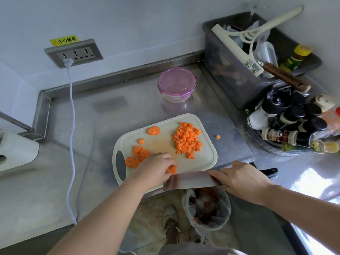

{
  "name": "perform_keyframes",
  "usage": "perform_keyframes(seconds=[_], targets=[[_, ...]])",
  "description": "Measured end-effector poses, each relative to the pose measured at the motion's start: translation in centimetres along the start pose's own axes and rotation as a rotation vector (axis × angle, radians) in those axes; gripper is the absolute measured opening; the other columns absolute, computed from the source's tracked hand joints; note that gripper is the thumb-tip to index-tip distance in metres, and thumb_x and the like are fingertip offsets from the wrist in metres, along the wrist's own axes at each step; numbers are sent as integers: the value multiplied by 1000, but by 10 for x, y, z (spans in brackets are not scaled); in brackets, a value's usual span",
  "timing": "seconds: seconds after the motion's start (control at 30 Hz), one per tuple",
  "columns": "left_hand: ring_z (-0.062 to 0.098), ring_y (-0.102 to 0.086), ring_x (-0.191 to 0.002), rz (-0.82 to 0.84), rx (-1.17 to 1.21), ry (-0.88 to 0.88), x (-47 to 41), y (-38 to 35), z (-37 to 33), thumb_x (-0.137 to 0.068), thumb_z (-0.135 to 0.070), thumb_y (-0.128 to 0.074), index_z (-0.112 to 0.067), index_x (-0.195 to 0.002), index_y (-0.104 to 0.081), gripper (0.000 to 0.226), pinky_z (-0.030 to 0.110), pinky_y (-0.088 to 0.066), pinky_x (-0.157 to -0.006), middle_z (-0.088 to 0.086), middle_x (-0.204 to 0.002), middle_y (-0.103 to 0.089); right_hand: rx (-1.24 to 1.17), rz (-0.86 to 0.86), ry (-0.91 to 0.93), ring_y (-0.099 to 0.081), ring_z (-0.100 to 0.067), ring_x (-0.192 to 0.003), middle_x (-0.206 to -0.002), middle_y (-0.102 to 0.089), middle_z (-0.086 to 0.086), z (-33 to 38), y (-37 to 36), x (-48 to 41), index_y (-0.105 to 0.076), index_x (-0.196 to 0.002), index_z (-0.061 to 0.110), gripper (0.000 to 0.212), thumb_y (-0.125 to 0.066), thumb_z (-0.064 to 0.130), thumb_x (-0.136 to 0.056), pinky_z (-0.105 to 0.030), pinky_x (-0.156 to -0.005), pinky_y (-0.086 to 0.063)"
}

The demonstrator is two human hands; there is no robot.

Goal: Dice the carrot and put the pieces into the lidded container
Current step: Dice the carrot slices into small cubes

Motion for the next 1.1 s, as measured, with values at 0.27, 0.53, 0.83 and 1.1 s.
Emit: perform_keyframes(seconds=[0.27,0.53,0.83,1.1], targets=[[17,-54,-106,-58,-28,46,1,3,2,-88,-35,-60,-28,-134,-43,49,28,-44,-86,-9,-128,-40,-31,-39,-40,-54,-15,-44,-65,-67,9,-28,17,22,-73,-100,18,52,-88,19,-50,-16,-50,-44],[16,-51,-113,9,-93,62,-8,18,2,-88,-39,-58,-27,-132,-49,47,28,-40,-93,-6,-133,-39,-216,-121,-435,-53,-23,-42,-59,-63,4,-35,19,23,-57,-112,20,64,-86,2,-58,-24,-36,-38],[21,-51,-110,33,-149,111,-19,18,-2,-83,-39,-58,-24,-120,-52,41,34,-43,-88,-2,-120,-47,-372,-42,-583,-58,-21,-50,-62,-63,5,-22,15,5,-64,-118,19,33,-66,11,-86,-28,-44,-40],[24,-53,-109,-146,41,489,-12,-1,-9,-83,-45,-60,-16,-117,-52,45,33,-43,-79,3,-119,-50,-723,141,-757,-59,-21,-61,-70,-64,-1,18,10,-27,-58,-119,22,26,-45,22,-97,-35,-57,-46]])
Point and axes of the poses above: each hand's wrist, its own x-axis away from the middle knuckle, its own y-axis out of the back of the hand, z = x × y, the point moved 2 cm from there along -x, towards the middle knuckle
